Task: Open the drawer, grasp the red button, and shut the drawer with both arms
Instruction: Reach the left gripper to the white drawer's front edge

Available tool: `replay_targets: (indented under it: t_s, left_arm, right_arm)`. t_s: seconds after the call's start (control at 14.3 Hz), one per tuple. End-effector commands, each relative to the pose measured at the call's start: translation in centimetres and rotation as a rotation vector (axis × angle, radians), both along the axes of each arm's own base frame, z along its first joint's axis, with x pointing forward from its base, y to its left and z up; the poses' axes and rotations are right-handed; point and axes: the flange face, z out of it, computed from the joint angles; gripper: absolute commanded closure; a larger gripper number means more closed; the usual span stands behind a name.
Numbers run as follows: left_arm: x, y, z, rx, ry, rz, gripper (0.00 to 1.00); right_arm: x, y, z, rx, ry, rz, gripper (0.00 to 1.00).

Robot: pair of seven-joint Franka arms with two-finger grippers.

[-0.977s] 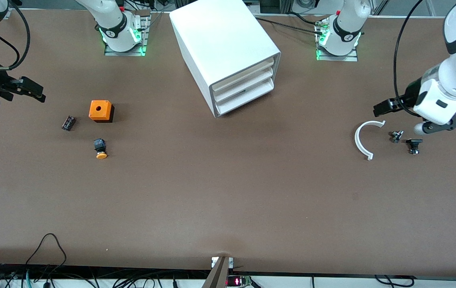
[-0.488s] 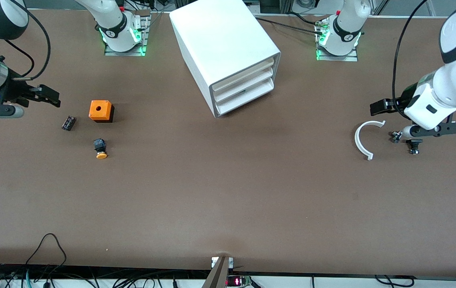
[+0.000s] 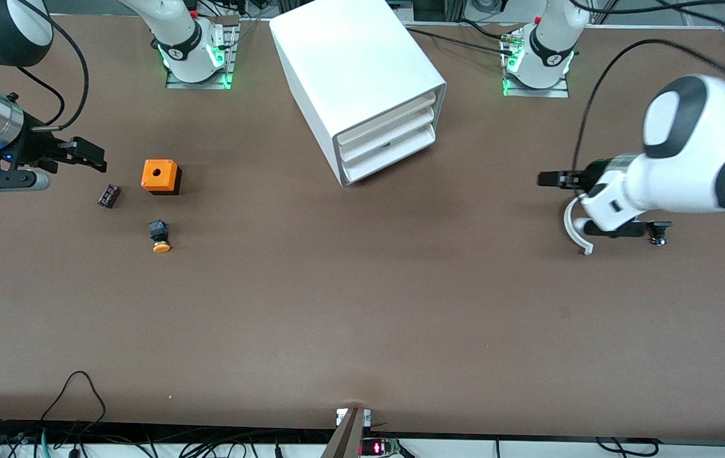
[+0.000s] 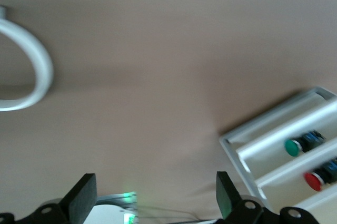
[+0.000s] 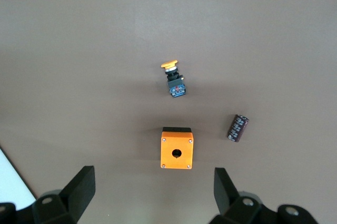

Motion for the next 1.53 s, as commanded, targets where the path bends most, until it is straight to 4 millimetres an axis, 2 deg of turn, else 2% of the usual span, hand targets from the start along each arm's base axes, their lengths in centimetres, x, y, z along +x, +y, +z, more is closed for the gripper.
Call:
replay_targets:
  t_s: [0.0, 0.21, 0.35, 0.49, 0.7, 0.84, 1.12, 1.19, 1.26, 1.33, 1.4, 1.47]
  left_arm:
    - [-1.2, -3.5, -5.5, -0.155, 0.101, -0.025, 0.0]
    - [-2.2, -5.7, -12.5, -0.377, 0.212, 0.011, 0.0]
    - [-3.9, -7.5, -15.2, -0.487, 0.207, 0.026, 0.0]
    - [-6.5, -10.9, -17.0, -0.55, 0.216, -0.014, 0.0]
    - [-9.9, -15.5, -17.0, -0.576, 0.244, -0.082, 0.0]
    - [-12.0, -17.5, -16.8, -0.583, 0.263, -0.119, 0.0]
    - [-16.0, -20.1, -17.1, -0.601, 0.283, -0.125, 0.01]
    - [-16.9, -20.5, -17.3, -0.601, 0.291, -0.123, 0.06]
    - [-17.1, -20.6, -17.6, -0.597, 0.285, -0.119, 0.16]
    - [-17.5, -20.7, -17.8, -0.592, 0.283, -0.12, 0.36]
    - [-17.5, -20.7, -18.0, -0.591, 0.28, -0.118, 0.7]
    - [-17.4, -20.6, -18.0, -0.584, 0.271, -0.119, 1.0]
  right_arm:
    - [0.2, 0.7, 0.4, 0.015, 0.0, 0.016, 0.0]
    - [0.3, 2.2, 0.2, 0.015, 0.008, 0.042, 0.0]
    - [0.3, 3.6, 0.7, 0.017, -0.006, 0.071, 0.0]
    - [0.6, 4.6, 1.5, 0.015, -0.018, 0.094, 0.0]
    - [0.7, 4.4, 1.6, 0.017, -0.018, 0.188, 0.0]
    - [1.0, 4.0, 1.0, 0.024, -0.008, 0.283, 0.0]
    - [1.1, 4.0, 0.9, 0.025, -0.012, 0.44, 0.0]
    - [1.1, 3.9, 1.0, 0.016, -0.012, 0.458, 0.0]
    - [1.1, 3.8, 0.9, 0.009, -0.009, 0.469, 0.0]
    - [1.1, 3.8, 1.0, 0.008, -0.006, 0.471, 0.0]
    - [1.1, 4.1, 1.2, 0.009, -0.009, 0.492, 0.0]
    - [1.2, 4.3, 1.8, 0.01, -0.02, 0.533, 0.0]
